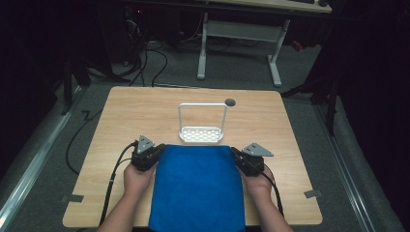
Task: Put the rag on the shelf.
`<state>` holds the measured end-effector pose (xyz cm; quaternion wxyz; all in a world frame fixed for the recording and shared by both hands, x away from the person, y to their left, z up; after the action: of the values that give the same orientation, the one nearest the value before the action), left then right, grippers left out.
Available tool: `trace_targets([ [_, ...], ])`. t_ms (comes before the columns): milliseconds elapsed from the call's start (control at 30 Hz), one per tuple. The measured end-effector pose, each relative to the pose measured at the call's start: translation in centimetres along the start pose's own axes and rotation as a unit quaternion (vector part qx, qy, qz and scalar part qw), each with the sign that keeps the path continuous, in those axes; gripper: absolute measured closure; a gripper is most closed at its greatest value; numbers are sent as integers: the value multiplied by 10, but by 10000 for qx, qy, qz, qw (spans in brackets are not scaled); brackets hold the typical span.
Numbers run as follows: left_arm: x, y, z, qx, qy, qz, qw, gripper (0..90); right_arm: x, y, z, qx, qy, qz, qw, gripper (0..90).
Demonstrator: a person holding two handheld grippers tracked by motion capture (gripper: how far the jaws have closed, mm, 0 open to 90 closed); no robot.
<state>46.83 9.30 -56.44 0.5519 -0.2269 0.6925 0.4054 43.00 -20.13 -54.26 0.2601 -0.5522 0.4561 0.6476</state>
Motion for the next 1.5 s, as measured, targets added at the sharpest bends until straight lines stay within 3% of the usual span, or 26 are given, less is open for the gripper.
trace_targets([
  [33,-5,4,0,12,182,-145,9997,888,-3,2,1,-11,-15,-70,10000,875],
  [67,-8,6,-1,2,229,-242,9994,888,-5,4,1,-8,-47,-120,9999,875],
  [100,-8,6,-1,2,229,-242,9994,888,-8,5,1,-18,-50,-191,9998,875],
  [200,-27,19,-7,-71,124,-640,9978,888,-18,12,1,25,0,-414,9991,875],
  [533,-59,39,-14,-106,10,-1188,9929,888,-52,33,-1,143,73,-1006,9948,875],
  [567,-70,45,-18,-91,-37,-1336,9910,887,-61,38,-1,176,80,-1130,9934,875],
  [600,-70,45,-18,-91,-37,-1336,9910,888,-61,38,-1,176,80,-1130,9934,875],
  [733,-91,57,-28,-38,-196,-1637,9863,888,-76,46,-1,246,171,-1359,9903,876],
  [767,-91,57,-28,-38,-196,-1637,9863,888,-76,46,-1,246,171,-1359,9903,876],
  [800,-98,61,-32,-22,-229,-1734,9846,888,-82,50,-2,257,172,-1465,9887,876],
  [933,-107,64,-36,-33,-313,-1871,9818,888,-90,54,-1,280,225,-1580,9868,876],
  [1000,-113,65,-37,-35,-322,-1924,9808,890,-99,58,-1,287,241,-1681,9851,876],
  [1067,-122,67,-37,-33,-298,-2058,9781,890,-107,62,-2,291,237,-1787,9832,876],
  [1133,-136,70,-37,-52,-382,-2151,9758,890,-122,65,-2,311,303,-1931,9802,876],
  [1167,-136,70,-37,-52,-382,-2151,9758,891,-122,65,-2,311,303,-1931,9802,876],
  [1400,-172,77,-36,-108,-605,-2410,9686,891,-158,70,-3,338,479,-2216,9734,876],
  [1500,-183,78,-36,-129,-667,-2468,9667,891,-168,70,-5,363,514,-2273,9718,876],
])
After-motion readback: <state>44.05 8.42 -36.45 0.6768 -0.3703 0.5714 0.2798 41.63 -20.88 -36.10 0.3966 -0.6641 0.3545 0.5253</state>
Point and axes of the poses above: each handheld gripper's, and its own axes: y roughly backward along the jaws, x roughly out of its underside, z roughly to its left, the point moved 8 cm from there along -y, roughly forward along the jaws, and after that the axes turned 11 degrees about -z, right-handed, at the moved point
